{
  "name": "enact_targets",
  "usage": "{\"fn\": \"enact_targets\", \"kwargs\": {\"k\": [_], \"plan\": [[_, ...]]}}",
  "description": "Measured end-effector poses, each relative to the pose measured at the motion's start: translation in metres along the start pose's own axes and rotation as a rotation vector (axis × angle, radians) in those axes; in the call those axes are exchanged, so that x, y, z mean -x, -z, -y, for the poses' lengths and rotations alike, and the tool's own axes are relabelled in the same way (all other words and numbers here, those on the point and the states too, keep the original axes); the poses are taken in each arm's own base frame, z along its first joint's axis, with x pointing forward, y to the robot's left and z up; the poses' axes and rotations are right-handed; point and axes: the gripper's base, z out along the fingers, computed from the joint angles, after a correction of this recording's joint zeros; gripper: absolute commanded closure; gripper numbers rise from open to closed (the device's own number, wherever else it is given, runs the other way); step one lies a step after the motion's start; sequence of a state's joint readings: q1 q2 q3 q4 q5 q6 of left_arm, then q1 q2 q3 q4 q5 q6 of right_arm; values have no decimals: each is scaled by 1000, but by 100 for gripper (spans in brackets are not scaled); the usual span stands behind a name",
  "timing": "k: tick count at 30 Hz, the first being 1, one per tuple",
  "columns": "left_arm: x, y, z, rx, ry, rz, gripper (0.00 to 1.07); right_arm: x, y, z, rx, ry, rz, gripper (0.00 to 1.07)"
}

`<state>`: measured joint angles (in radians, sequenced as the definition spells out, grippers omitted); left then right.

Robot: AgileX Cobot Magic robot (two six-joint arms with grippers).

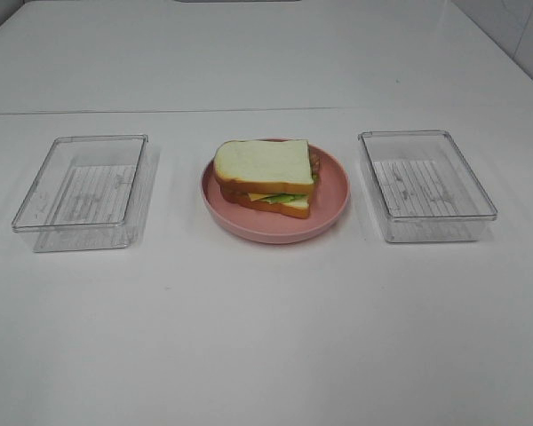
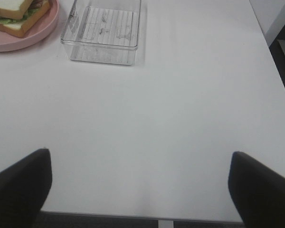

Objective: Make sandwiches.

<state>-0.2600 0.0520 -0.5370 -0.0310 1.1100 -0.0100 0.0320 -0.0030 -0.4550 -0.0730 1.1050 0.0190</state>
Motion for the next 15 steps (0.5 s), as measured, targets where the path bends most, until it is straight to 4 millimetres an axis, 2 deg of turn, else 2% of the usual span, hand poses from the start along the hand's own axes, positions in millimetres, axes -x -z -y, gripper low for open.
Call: {"fn": "enact_targets", "kwargs": {"k": [15], "plan": [[-2, -1, 2, -6, -8, 36, 26, 0, 0, 0, -2, -2, 0, 9]]}}
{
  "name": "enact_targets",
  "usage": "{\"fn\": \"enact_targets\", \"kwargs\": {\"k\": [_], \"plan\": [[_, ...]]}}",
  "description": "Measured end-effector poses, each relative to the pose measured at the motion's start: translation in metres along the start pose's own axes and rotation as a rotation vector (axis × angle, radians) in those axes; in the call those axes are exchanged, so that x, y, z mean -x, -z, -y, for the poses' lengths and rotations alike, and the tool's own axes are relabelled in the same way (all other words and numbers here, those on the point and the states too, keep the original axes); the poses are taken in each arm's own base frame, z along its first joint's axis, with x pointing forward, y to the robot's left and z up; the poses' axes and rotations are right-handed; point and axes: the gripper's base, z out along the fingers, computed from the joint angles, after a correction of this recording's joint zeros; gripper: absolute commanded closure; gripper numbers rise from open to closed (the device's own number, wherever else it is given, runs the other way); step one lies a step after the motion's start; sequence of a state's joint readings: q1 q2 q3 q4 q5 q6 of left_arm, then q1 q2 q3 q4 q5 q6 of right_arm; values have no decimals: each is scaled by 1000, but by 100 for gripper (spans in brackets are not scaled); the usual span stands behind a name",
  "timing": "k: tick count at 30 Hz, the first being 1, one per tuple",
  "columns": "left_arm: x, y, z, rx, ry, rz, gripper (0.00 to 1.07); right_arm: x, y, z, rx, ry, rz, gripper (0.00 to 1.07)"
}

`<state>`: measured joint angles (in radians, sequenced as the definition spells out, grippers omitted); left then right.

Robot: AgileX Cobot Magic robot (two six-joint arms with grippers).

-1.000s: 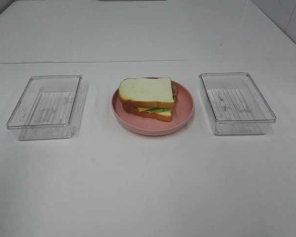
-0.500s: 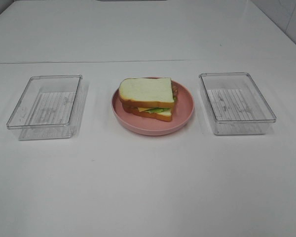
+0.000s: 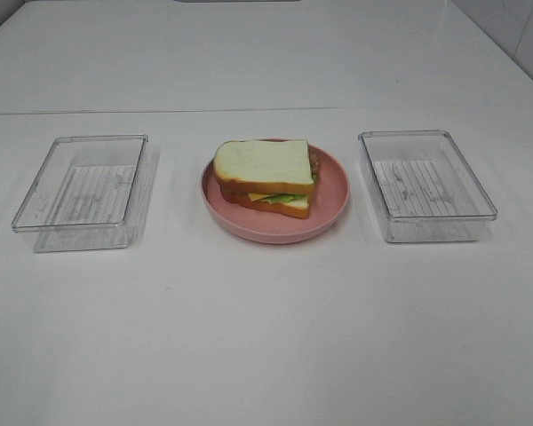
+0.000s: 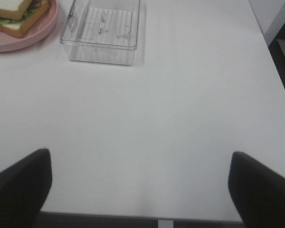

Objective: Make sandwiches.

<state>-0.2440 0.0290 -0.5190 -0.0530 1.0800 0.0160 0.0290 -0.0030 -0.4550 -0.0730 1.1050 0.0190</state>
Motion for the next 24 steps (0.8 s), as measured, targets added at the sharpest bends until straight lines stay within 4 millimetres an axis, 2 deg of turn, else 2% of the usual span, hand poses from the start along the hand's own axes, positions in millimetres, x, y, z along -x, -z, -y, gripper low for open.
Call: {"fn": "enact_targets", "kwargs": {"k": [8, 24], "plan": [[-2, 4, 2, 142, 72, 39, 26, 0, 0, 0, 0, 0, 0, 9], [-2, 4, 2, 152, 77, 39, 26, 0, 0, 0, 0, 0, 0, 9]]}}
